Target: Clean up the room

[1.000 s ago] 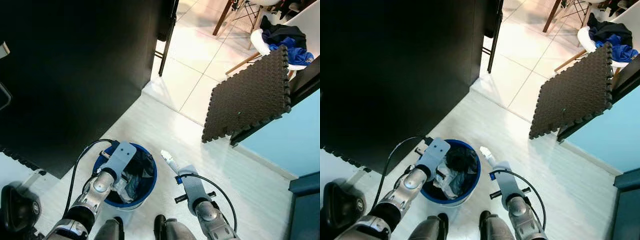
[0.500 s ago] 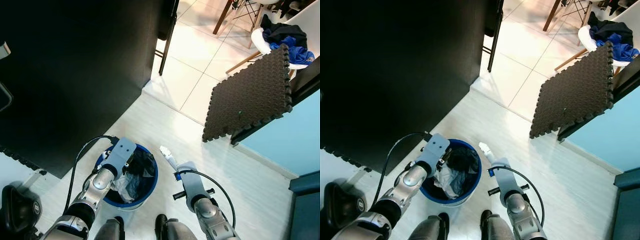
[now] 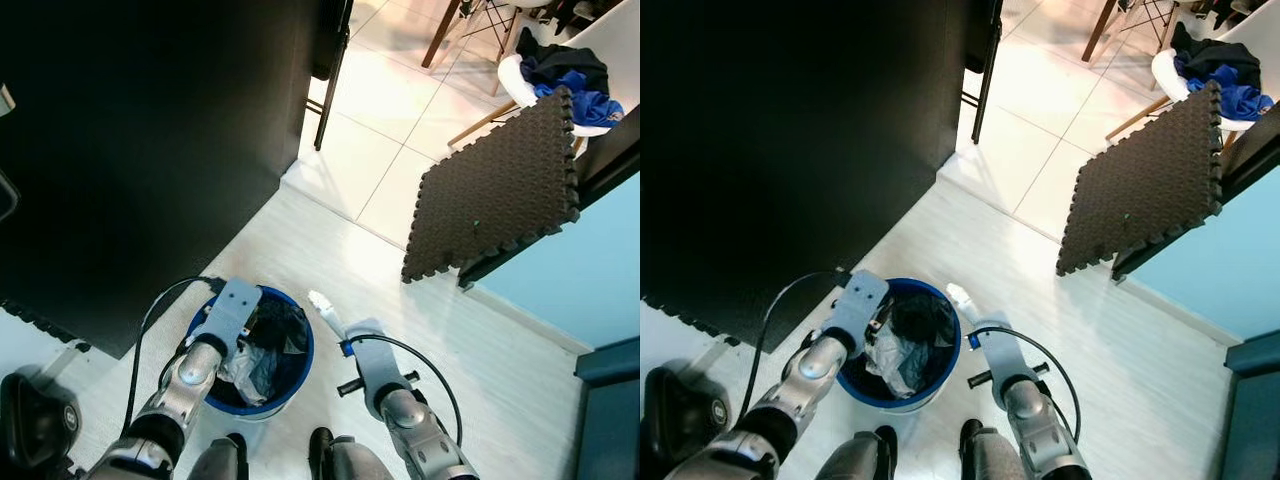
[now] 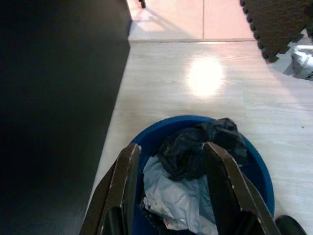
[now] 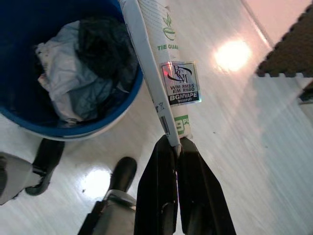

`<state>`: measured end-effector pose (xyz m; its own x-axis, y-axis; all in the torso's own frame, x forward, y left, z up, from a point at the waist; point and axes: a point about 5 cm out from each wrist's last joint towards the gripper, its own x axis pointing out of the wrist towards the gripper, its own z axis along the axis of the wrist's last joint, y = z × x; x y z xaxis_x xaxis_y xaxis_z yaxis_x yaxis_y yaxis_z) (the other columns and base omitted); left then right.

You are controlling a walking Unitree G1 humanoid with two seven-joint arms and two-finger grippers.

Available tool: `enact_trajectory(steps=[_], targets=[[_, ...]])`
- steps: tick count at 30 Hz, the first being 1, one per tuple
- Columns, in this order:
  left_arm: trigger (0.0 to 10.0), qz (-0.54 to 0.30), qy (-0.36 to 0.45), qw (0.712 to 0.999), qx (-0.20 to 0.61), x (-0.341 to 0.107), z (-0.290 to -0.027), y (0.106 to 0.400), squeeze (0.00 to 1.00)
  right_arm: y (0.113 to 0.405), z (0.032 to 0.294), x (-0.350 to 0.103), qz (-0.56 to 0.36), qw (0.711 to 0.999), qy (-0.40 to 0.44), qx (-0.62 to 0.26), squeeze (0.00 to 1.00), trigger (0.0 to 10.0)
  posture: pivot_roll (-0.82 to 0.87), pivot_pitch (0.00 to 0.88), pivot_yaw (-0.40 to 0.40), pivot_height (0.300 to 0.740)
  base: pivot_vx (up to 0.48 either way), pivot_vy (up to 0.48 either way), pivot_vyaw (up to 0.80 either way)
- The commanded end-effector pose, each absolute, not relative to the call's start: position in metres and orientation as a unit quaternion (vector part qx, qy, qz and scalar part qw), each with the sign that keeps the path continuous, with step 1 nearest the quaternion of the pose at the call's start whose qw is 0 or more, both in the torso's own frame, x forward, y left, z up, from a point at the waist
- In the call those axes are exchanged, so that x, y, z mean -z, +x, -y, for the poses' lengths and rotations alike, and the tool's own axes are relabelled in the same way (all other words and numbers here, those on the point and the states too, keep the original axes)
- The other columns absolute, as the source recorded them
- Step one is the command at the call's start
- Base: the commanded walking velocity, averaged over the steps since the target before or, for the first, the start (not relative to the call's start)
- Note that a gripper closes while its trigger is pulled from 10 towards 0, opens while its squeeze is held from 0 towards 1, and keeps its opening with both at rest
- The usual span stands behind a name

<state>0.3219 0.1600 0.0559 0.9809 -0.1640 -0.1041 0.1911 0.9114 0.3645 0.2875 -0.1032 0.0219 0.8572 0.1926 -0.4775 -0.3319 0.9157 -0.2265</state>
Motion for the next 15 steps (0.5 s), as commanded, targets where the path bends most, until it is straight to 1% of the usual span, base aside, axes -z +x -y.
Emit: enact_trajectory(steps=[1, 2, 5, 6, 7, 8, 9, 10, 11, 12, 13, 14, 15], targets=[[10.0, -0.057, 0.188, 0.977, 0.08, -0.04, -0.17, 0.307, 0.0, 0.279, 0.099, -0.009, -0.255, 0.943, -0.148, -0.157, 0.0, 10.0, -0.01, 0.378, -0.132, 0.74, 0.0, 0.0, 0.0], [10.0, -0.06, 0.186, 0.979, 0.064, -0.037, -0.177, 0.299, 0.0, 0.28, 0.09, -0.008, -0.258, 0.938, -0.144, -0.181, 0.0, 10.0, 0.0, 0.378, -0.135, 0.74, 0.0, 0.0, 0.0], [10.0, -0.061, 0.184, 0.98, 0.054, -0.035, -0.181, 0.295, 0.0, 0.28, 0.085, -0.008, -0.261, 0.934, -0.142, -0.198, 0.0, 10.0, 0.0, 0.378, -0.135, 0.74, 0.0, 0.0, 0.0], [10.0, -0.068, 0.179, 0.981, 0.027, -0.029, -0.191, 0.281, 0.0, 0.278, 0.07, -0.004, -0.269, 0.92, -0.153, -0.241, 0.0, 10.0, 0.02, 0.379, -0.148, 0.74, 0.0, 0.0, 0.0], [10.0, -0.068, 0.179, 0.981, 0.027, -0.029, -0.191, 0.281, 0.0, 0.278, 0.07, -0.004, -0.269, 0.92, -0.153, -0.241, 0.0, 10.0, 0.02, 0.379, -0.148, 0.74, 0.0, 0.0, 0.0], [10.0, -0.072, 0.176, 0.982, 0.008, -0.026, -0.198, 0.27, 0.0, 0.277, 0.061, -0.002, -0.275, 0.908, -0.163, -0.271, 0.0, 10.0, 0.02, 0.379, -0.15, 0.74, 0.0, 0.0, 0.0], [10.0, -0.072, 0.176, 0.982, 0.008, -0.026, -0.198, 0.27, 0.0, 0.277, 0.061, -0.002, -0.275, 0.908, -0.163, -0.271, 0.0, 10.0, 0.02, 0.379, -0.15, 0.74, 0.0, 0.0, 0.0], [10.0, -0.076, 0.175, 0.982, -0.001, -0.024, -0.203, 0.258, 0.0, 0.277, 0.053, -0.001, -0.276, 0.898, -0.178, -0.292, 0.0, 10.0, 0.04, 0.385, -0.168, 0.74, 0.0, 0.0, 0.0], [10.0, -0.076, 0.192, 0.978, 0.012, -0.021, -0.206, 0.243, 0.0, 0.28, 0.045, -0.003, -0.272, 0.892, -0.19, -0.307, 0.0, 10.0, 0.06, 0.388, -0.181, 0.74, 0.0, 0.0, 0.0], [10.0, -0.076, 0.192, 0.978, 0.012, -0.021, -0.206, 0.243, 0.0, 0.28, 0.045, -0.003, -0.272, 0.892, -0.19, -0.307, 0.0, 10.0, 0.06, 0.388, -0.181, 0.74, 0.0, 0.0, 0.0], [10.0, -0.075, 0.206, 0.975, 0.029, -0.021, -0.205, 0.234, 0.0, 0.284, 0.041, -0.006, -0.268, 0.891, -0.196, -0.311, 0.0, 10.0, 0.07, 0.388, -0.194, 0.74, 0.0, 0.0, 0.0], [10.0, -0.075, 0.206, 0.975, 0.029, -0.021, -0.205, 0.234, 0.0, 0.284, 0.041, -0.006, -0.268, 0.891, -0.196, -0.311, 0.0, 10.0, 0.07, 0.388, -0.194, 0.74, 0.0, 0.0, 0.0], [10.0, -0.063, 0.212, 0.972, 0.081, -0.026, -0.202, 0.216, 0.0, 0.292, 0.032, -0.014, -0.257, 0.888, -0.204, -0.323, 0.0, 10.0, 0.09, 0.388, -0.218, 0.74, 0.0, 0.0, 0.0]])
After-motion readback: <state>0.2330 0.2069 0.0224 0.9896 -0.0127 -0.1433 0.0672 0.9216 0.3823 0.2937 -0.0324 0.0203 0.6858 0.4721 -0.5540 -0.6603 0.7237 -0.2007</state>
